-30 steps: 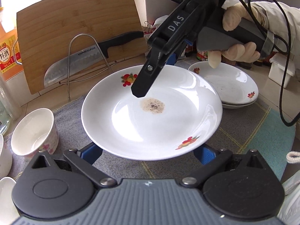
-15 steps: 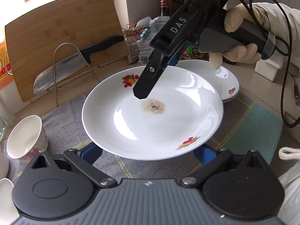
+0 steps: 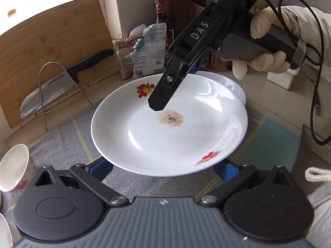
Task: Organize plates and bowls
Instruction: 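Lower the stained plate with the right gripper onto the two-plate stack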
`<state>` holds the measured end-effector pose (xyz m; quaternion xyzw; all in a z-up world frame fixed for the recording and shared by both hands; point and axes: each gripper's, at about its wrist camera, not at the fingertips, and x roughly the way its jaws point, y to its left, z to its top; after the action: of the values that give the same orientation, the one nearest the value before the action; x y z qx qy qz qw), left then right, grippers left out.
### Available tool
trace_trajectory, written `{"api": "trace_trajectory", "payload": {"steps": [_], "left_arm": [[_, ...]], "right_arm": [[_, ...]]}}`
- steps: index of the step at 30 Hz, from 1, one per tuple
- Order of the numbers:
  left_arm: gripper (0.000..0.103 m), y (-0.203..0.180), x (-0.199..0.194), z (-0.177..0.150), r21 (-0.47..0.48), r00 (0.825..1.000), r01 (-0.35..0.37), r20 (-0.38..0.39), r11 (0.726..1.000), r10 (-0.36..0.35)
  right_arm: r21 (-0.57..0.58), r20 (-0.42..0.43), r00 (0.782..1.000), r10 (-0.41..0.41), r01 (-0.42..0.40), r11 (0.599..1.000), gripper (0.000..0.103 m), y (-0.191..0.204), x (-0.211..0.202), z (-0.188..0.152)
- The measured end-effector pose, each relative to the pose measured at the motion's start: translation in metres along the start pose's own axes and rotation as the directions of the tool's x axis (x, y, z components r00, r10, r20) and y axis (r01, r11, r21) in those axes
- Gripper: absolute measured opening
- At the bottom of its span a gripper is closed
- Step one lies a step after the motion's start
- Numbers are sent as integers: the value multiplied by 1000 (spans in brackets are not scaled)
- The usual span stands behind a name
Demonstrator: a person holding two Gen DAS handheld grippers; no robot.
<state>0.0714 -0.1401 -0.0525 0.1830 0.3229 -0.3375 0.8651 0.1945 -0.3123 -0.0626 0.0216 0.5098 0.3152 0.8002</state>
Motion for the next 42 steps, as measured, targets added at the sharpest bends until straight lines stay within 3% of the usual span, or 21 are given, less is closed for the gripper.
{"api": "trace_trajectory", "payload": {"steps": [28, 42], "left_arm": [[102, -37, 45, 34, 116, 990, 139, -10, 983, -139], [102, -39, 72, 45, 147, 986, 166, -40, 975, -162]], "right_arm": [[180, 54, 994, -96, 85, 980, 103, -60, -46, -60], [251, 58, 992, -115, 97, 963, 103, -92, -46, -74]]}}
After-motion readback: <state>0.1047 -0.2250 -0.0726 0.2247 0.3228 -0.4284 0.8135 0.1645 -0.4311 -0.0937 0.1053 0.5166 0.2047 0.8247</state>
